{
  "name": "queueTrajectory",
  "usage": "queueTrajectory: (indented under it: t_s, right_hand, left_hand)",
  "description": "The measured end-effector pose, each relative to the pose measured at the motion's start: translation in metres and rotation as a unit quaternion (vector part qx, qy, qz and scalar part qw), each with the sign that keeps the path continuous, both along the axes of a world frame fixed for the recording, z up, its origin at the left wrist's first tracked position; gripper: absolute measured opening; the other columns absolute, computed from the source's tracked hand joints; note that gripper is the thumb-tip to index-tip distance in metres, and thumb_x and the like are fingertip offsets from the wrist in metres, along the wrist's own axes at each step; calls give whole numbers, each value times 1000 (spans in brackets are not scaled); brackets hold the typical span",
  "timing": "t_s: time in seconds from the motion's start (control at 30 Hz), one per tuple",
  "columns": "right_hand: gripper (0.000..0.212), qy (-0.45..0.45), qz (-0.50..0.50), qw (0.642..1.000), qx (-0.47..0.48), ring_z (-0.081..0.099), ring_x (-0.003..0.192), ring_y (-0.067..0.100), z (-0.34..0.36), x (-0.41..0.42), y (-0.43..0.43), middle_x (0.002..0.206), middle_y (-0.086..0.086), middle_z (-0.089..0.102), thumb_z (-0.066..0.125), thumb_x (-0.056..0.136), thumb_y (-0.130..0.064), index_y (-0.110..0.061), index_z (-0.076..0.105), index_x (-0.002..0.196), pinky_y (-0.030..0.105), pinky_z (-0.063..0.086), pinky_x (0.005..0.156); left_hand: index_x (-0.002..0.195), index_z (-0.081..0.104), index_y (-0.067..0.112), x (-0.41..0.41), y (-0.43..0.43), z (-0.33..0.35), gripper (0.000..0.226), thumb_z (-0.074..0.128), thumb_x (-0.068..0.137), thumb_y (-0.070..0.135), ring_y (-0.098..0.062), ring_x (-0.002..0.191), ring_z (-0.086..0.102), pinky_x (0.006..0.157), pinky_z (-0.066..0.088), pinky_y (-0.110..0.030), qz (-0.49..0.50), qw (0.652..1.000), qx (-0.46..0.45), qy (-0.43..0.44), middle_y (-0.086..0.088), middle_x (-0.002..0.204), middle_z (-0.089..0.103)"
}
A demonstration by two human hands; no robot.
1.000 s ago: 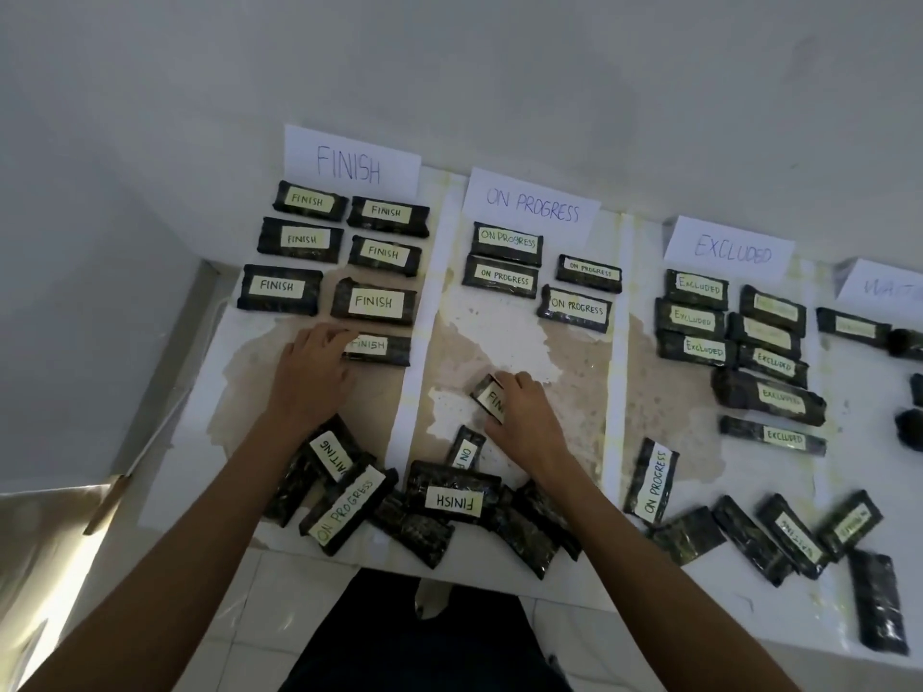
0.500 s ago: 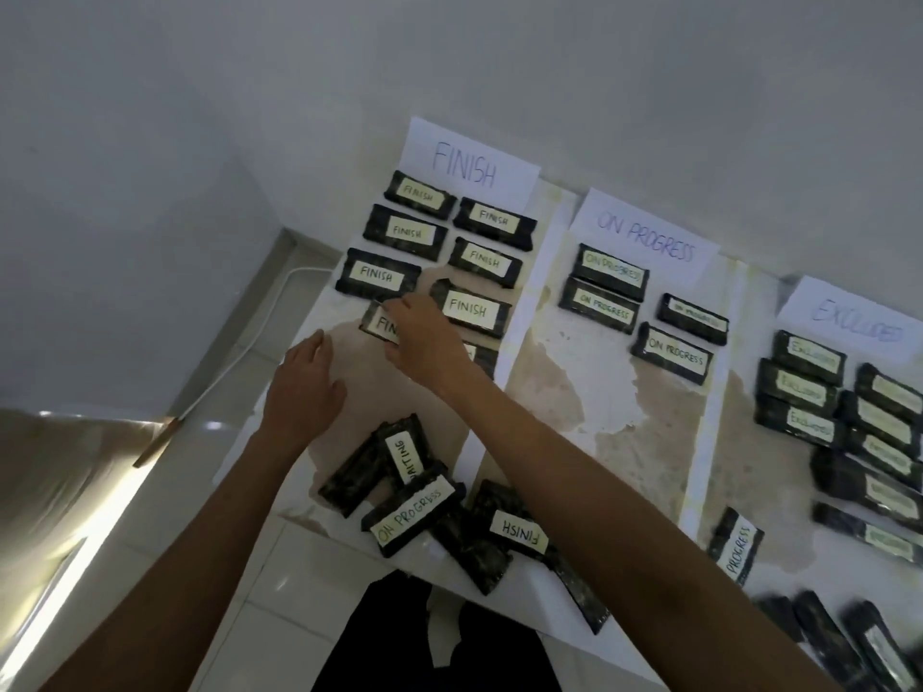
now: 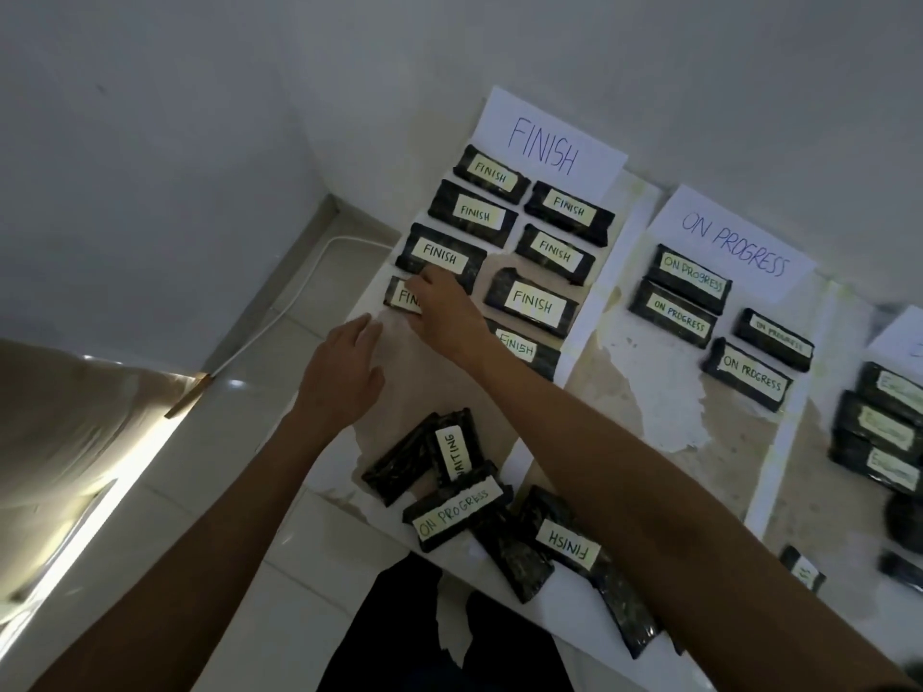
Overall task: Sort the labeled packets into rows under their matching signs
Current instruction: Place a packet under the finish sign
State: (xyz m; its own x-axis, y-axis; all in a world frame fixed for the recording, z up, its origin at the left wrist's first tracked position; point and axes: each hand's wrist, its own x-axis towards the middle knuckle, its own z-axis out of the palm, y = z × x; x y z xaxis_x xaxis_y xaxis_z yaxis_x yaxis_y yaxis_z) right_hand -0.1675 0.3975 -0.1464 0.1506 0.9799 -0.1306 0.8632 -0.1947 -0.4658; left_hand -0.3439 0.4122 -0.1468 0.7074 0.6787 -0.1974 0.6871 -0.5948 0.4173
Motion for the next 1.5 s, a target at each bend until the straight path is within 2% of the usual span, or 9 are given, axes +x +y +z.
queueTrajectory:
  t_s: [0.17, 0.4, 0.6, 0.8, 1.07, 1.2, 1.27, 1.4, 1.5]
  right_hand:
    - [43, 25, -18, 999, 16, 47, 107, 35, 33, -8, -43, 118, 20, 52, 62, 78, -7, -3, 56, 120, 46, 46, 87]
    - [57, 29, -16, 976, -217, 42, 120, 33, 43, -25, -128, 131, 15, 44, 70, 77, -19, -13, 47, 129, 41, 43, 94]
    - [33, 122, -76, 975, -168, 55, 101, 29, 39, -15, -140, 107, 13, 60, 74, 74, -13, -8, 63, 104, 35, 47, 85]
    - [19, 228, -213, 947, -82, 51, 84, 16, 66, 16, -151, 97, 6, 60, 68, 84, -17, -10, 59, 100, 25, 38, 73]
    - [22, 443, -452, 774, 11, 66, 79, 24, 80, 24, -202, 106, 24, 62, 66, 85, -4, -8, 50, 101, 29, 59, 65]
    - [28, 471, -477, 742, 4, 66, 84, 24, 79, 19, -231, 104, 21, 64, 64, 86, -3, -2, 50, 110, 26, 59, 67]
    - [36, 410, -466, 784, -8, 64, 89, 23, 78, 21, -243, 109, 15, 63, 68, 84, -9, -9, 49, 115, 28, 58, 71]
    - [83, 122, -253, 960, -8, 43, 119, 20, 74, 33, -273, 135, 5, 42, 79, 69, -32, -17, 37, 139, 35, 41, 101]
    - [79, -2, -121, 992, -41, 45, 119, 29, 71, 43, -289, 135, 10, 47, 79, 68, -30, -14, 44, 136, 43, 40, 100]
  left_hand:
    - [122, 54, 2, -4, -27, 19, 50, 51, 76, 20, -40, 110, 52, 86, 48, -50, -16, 999, -15, -30, -22, 126, 53]
    - [119, 57, 2, -20, -94, 20, 44, 58, 76, 12, -37, 104, 56, 81, 52, -48, -12, 997, -49, -64, -20, 118, 58]
    - [124, 51, 8, -22, -137, 31, 53, 50, 79, 36, -27, 105, 52, 84, 48, -38, 1, 994, -55, -96, -12, 120, 54]
    - [131, 46, 8, -9, -152, 32, 53, 60, 82, 24, -29, 118, 43, 96, 42, -41, 46, 990, -87, -102, -13, 130, 47]
    - [144, 20, 12, 44, -155, 62, 71, 61, 87, 13, -27, 126, 40, 101, 36, -34, 115, 955, -231, -146, -15, 141, 30]
    - [143, 23, 18, 58, -157, 63, 82, 71, 77, 6, -23, 122, 45, 99, 42, -32, 117, 940, -283, -151, -10, 137, 35]
    - [137, 35, 15, 62, -158, 68, 76, 74, 72, 1, -18, 109, 52, 85, 48, -20, 116, 931, -309, -154, -6, 125, 49]
    - [129, 44, 13, 68, -162, 75, 69, 73, 70, -7, -17, 94, 59, 66, 46, -10, 59, 920, -361, -145, 4, 103, 55]
    - [128, 45, 17, 78, -168, 76, 69, 74, 69, -5, -6, 85, 59, 62, 47, -11, 16, 920, -373, -121, 16, 96, 52]
